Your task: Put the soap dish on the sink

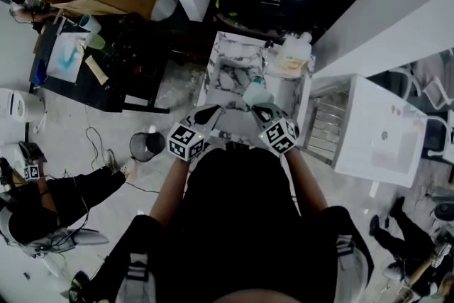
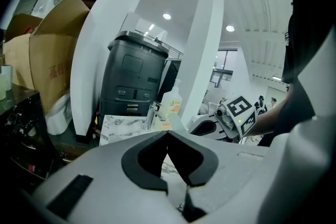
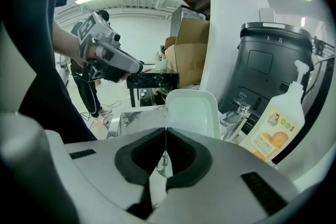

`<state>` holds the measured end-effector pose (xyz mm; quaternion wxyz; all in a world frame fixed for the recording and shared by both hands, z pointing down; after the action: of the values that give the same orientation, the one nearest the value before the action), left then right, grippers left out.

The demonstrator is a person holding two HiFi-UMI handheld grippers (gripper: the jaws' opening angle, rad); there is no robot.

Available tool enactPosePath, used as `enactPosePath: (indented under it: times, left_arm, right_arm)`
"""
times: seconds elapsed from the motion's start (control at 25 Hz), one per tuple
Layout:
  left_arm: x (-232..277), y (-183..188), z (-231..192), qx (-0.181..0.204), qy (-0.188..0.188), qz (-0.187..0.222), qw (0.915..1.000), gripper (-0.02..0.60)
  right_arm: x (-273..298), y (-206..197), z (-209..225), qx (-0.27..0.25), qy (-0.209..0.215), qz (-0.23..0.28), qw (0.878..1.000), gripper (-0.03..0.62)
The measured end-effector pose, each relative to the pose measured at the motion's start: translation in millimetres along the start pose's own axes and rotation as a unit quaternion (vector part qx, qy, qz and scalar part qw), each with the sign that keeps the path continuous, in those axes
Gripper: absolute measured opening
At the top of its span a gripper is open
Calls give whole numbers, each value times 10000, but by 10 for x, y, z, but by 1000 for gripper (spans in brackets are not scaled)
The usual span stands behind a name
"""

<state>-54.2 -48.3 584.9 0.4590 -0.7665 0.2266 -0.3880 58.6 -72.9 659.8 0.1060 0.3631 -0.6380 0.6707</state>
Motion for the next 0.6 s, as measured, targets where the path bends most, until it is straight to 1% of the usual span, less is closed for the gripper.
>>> enactPosePath:
  times: [0.12,0.32,0.44,0.6]
  left_arm:
    - [58,58,45,11,66,32,10000,0]
    - [112,43,93,27,153,68,9999,0]
    - [60,5,100,5,183,35,9998,0]
    - [1,-27,-9,-46,175,16,9998,0]
  right_arm:
    - [27,-35,-1,-66,128,18,9999,-1]
    - [58,-111,16,-221,257,-9,9994,0]
    - [56,-136,1,-221,269,-39,9994,0]
    - [102,-140,-3,-168,221,-120,9995,-1]
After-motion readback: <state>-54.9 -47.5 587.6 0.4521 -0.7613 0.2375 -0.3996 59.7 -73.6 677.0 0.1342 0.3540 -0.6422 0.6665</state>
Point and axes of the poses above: the fingertips, and each gripper's own axes: x forward along the fingers, z to its right, y out of its top, the point moved 1 cm from there along -x, backward along the fingers, and after that the axes turned 1 degree about x, right-handed, at the moved point
